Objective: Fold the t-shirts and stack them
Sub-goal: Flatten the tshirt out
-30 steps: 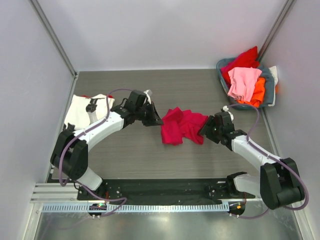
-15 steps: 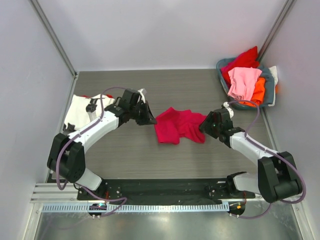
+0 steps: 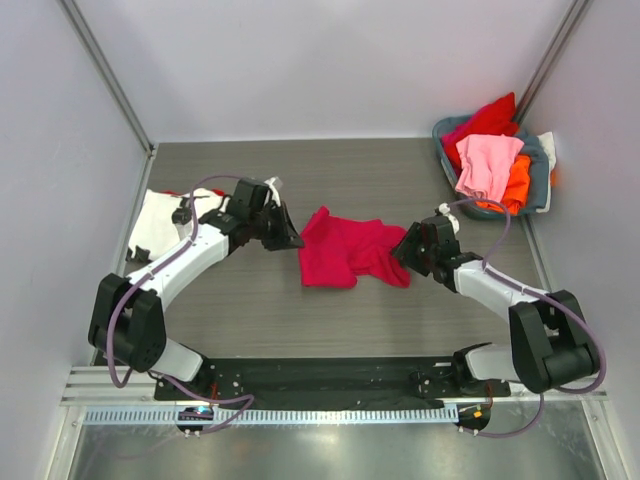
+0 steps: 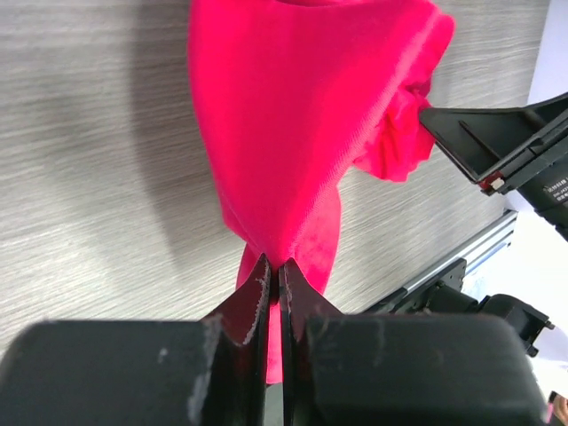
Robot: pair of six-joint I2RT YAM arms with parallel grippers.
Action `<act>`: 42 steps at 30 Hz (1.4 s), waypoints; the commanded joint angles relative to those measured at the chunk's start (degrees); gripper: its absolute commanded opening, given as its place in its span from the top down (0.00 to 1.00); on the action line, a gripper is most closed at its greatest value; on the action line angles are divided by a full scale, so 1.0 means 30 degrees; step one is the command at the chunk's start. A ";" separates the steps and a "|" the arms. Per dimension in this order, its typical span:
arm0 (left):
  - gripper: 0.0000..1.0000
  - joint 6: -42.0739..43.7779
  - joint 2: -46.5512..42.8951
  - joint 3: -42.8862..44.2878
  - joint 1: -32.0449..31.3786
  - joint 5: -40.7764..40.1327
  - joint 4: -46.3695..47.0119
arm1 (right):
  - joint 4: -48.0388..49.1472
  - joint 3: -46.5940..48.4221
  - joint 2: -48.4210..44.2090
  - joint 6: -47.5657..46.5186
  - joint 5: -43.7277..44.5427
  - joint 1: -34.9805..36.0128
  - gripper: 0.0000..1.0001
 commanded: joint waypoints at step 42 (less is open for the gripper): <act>0.28 -0.0516 0.2802 0.4921 -0.5592 -0.7528 -0.2756 | -0.8364 -0.1248 -1.2082 -0.1312 0.0855 -0.0979 0.99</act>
